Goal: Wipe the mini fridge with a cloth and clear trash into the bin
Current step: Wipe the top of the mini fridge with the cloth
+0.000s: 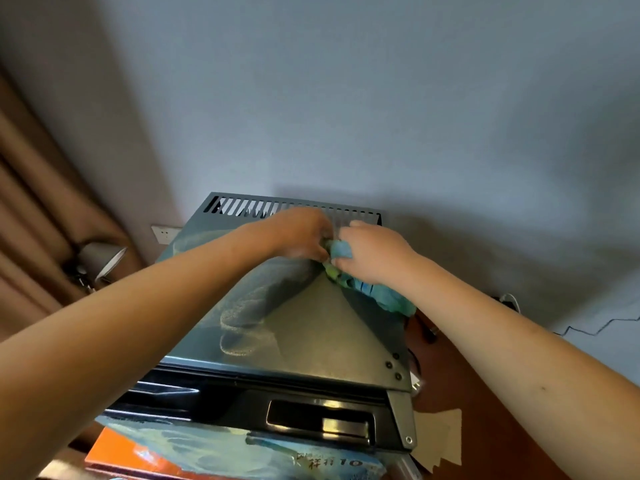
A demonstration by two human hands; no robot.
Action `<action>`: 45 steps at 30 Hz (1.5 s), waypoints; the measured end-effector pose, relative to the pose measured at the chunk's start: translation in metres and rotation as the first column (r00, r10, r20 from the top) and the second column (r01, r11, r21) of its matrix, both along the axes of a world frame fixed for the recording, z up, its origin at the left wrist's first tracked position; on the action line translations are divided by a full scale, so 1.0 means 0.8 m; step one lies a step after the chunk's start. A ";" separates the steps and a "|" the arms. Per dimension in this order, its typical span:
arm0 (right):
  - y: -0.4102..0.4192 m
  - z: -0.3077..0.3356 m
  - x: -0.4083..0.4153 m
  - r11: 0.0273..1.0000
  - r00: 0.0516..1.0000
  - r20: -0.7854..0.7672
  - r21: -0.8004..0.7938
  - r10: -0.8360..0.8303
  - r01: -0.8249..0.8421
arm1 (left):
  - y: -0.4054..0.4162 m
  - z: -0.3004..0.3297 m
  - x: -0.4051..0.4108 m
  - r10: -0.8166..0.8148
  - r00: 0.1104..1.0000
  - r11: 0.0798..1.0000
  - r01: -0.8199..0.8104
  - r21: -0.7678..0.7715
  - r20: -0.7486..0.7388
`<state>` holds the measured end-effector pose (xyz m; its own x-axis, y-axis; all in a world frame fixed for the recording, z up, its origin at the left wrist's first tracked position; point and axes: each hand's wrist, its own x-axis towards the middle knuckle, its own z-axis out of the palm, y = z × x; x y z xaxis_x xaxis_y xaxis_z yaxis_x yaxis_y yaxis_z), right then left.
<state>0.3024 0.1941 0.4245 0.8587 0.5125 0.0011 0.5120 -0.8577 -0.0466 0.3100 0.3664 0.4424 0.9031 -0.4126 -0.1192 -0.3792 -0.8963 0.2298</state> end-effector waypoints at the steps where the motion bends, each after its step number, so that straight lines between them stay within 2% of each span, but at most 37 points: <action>1: -0.002 0.001 -0.006 0.999 0.999 -0.027 -0.014 0.032 -0.032 | -0.001 0.005 -0.003 -0.037 0.998 0.999 0.038 0.016 -0.059; 3: -0.006 0.003 -0.015 0.994 0.993 -0.088 -0.068 0.074 -0.081 | -0.003 0.009 -0.006 -0.077 0.981 0.996 0.082 0.024 -0.176; 5: -0.010 0.006 -0.013 0.992 0.987 -0.129 -0.079 0.092 -0.103 | -0.002 0.005 -0.002 -0.070 0.977 0.997 0.075 0.017 -0.202; 7: -0.007 0.009 0.008 0.994 0.990 -0.115 -0.060 0.087 -0.094 | -0.003 0.000 0.009 -0.023 0.992 1.000 0.024 0.008 -0.125; 10: 0.001 0.014 0.046 0.998 1.000 -0.016 -0.053 0.024 -0.025 | -0.002 -0.011 0.030 0.119 0.991 0.993 -0.117 -0.031 0.055; 15: 0.000 0.003 0.059 0.998 1.000 0.008 -0.051 0.024 -0.023 | -0.004 -0.012 0.042 0.157 0.986 0.987 -0.155 -0.031 0.052; 21: -0.012 0.001 0.031 0.983 0.988 -0.087 -0.115 0.131 -0.141 | -0.003 -0.005 0.023 0.035 0.993 0.999 -0.036 -0.002 -0.112; 26: -0.004 0.005 0.064 0.994 0.996 0.000 -0.053 0.091 -0.091 | -0.004 -0.012 0.039 0.155 0.985 0.987 -0.157 0.021 0.070; 31: 0.004 0.008 0.074 0.997 0.999 -0.005 -0.063 0.042 -0.043 | -0.008 -0.012 0.035 0.198 0.974 0.979 -0.202 0.021 0.111; 33: 0.005 0.011 0.064 0.996 0.997 -0.057 -0.072 0.057 -0.061 | -0.008 -0.009 0.027 0.178 0.980 0.983 -0.182 0.037 0.083; 36: 0.002 0.016 0.037 0.984 0.972 -0.196 -0.091 0.131 -0.151 | 0.001 -0.001 0.003 0.126 0.989 0.992 -0.127 -0.011 -0.077; 39: -0.005 0.015 0.018 0.975 0.951 -0.242 -0.061 0.192 -0.213 | 0.005 0.002 -0.019 0.081 0.984 0.996 -0.087 -0.029 -0.161; 42: -0.010 0.012 0.020 0.975 0.957 -0.214 -0.064 0.195 -0.213 | 0.005 -0.001 -0.023 0.109 0.988 0.994 -0.110 0.003 -0.106; 45: -0.007 0.006 0.046 0.982 0.978 -0.113 -0.046 0.177 -0.184 | 0.006 -0.009 -0.001 0.175 0.983 0.984 -0.176 0.033 0.048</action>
<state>0.3395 0.1889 0.4297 0.7455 0.6557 -0.1198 0.6531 -0.7544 -0.0651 0.3094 0.3715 0.4350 0.9658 -0.2435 -0.0891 -0.2246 -0.9574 0.1816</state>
